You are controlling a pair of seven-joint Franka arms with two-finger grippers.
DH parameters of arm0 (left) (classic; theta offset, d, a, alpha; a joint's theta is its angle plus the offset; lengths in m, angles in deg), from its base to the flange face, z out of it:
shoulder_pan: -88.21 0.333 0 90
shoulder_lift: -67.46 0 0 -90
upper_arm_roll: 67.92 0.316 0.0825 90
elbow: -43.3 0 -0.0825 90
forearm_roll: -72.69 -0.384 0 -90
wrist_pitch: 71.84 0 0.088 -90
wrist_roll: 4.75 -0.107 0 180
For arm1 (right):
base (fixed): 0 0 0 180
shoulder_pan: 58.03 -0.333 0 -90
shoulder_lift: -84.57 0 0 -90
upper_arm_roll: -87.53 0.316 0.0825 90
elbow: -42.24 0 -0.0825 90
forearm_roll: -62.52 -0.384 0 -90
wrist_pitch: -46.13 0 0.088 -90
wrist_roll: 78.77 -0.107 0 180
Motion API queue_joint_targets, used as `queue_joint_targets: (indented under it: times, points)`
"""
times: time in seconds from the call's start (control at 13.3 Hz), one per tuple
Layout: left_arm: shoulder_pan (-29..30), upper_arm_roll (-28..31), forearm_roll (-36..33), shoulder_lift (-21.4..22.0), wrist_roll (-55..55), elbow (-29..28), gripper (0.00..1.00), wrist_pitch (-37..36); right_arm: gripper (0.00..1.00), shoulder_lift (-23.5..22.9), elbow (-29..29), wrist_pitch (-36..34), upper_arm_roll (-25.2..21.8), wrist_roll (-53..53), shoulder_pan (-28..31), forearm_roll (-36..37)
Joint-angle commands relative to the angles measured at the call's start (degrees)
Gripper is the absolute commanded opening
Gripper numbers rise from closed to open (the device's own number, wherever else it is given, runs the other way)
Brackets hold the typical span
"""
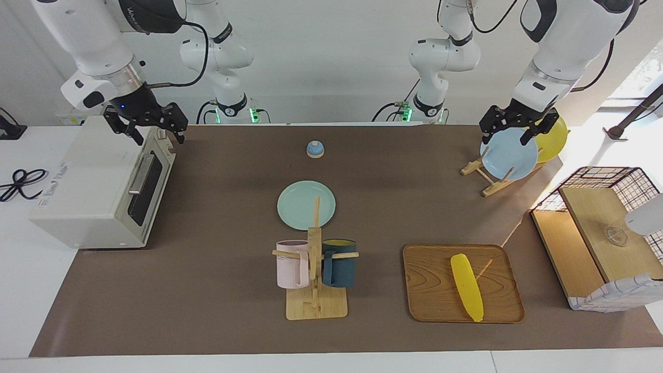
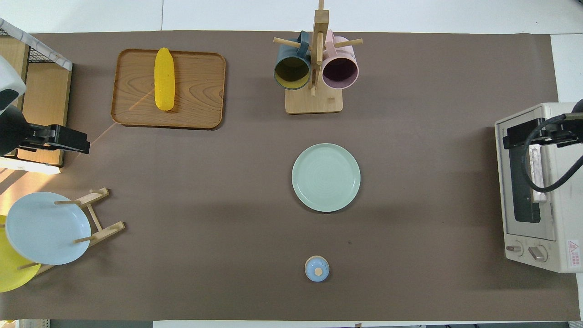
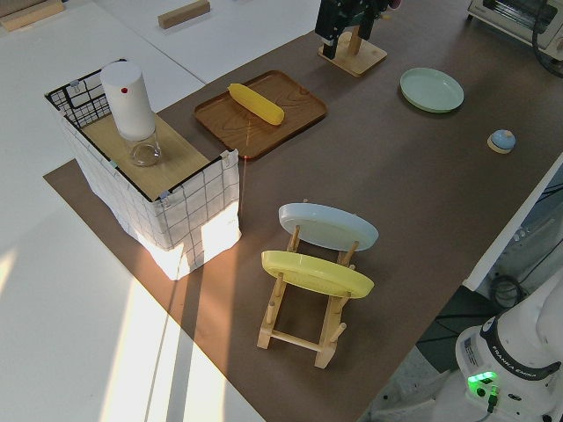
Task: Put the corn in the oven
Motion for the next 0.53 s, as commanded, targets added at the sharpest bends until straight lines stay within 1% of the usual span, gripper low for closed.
queue_joint_targets:
  times: [0.0, 0.22, 0.38, 0.45]
  points:
    - [-0.72, 0.51, 0.53, 0.07, -0.06, 0.15, 1.0, 0.66, 1.0, -0.62, 0.93, -0.26, -0.03, -0.58, 0.3, 0.76]
    - [-0.63, 0.51, 0.53, 0.07, -0.06, 0.15, 1.0, 0.66, 1.0, -0.18, 0.06, 0.09, -0.11, -0.58, 0.12, 0.94]
    - [-0.72, 0.51, 0.53, 0.07, 0.02, 0.15, 1.0, 0.66, 1.0, 0.96, -2.75, 0.53, -0.11, 0.12, 1.44, 0.94]
    - [-0.72, 0.51, 0.62, 0.07, 0.11, 0.15, 1.0, 0.75, 0.99, 1.14, -3.63, 1.84, -0.11, 0.21, 2.23, 0.85]
